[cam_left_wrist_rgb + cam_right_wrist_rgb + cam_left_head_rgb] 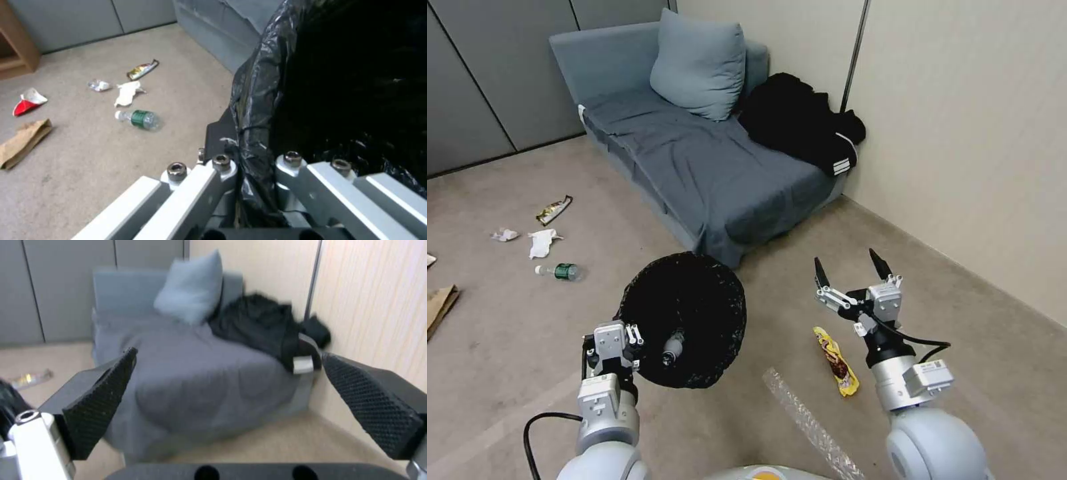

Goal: Pick up the trash bin, then pick up the garbage from the floor and place it into the trash bin.

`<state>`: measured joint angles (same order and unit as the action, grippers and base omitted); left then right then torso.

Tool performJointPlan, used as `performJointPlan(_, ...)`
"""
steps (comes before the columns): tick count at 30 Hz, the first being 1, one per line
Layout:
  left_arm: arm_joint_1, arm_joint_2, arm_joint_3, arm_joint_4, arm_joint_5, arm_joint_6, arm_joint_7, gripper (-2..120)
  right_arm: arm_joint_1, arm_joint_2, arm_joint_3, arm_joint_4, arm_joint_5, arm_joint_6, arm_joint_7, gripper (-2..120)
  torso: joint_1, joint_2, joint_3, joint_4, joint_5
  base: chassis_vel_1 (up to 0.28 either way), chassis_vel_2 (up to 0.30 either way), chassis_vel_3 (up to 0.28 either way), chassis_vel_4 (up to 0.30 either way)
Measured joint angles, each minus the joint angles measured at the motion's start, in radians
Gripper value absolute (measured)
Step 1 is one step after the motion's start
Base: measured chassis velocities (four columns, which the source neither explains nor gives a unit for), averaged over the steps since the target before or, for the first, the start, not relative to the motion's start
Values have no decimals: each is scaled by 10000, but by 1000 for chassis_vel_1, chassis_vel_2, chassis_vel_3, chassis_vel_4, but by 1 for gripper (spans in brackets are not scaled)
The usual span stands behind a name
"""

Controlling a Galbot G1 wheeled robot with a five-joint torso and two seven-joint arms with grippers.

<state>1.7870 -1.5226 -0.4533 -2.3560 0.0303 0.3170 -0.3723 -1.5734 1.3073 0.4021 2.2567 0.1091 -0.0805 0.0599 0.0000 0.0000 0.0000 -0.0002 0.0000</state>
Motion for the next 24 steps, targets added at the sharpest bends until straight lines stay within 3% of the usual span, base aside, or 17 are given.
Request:
performJointPlan(2, 12, -4, 3, -9, 11, -2, -1, 3, 254, -193, 94, -123, 204, -1052, -8, 100, 0, 0, 0, 0, 0, 0, 0, 0, 0)
performJointPlan(10, -45, 1, -51, -10, -12, -3, -5, 3, 1148, -989, -30, -1375, 1264, -3268, -53, 100, 0, 0, 0, 1, 2, 0, 0, 0, 0)
performJointPlan(15, -73, -35, -13, 1, -134, 35, -3, 3, 1669, -1637, -320, -2749, 2081, -3987, -267, 100, 0, 0, 0, 2, 0, 0, 0, 0, 0)
performJointPlan(24, -71, -107, 69, 53, -119, 49, -2, 3, 2060, -1992, -609, -4342, 2226, -4193, -1110, 100, 0, 0, 0, 1, 1, 0, 0, 0, 0)
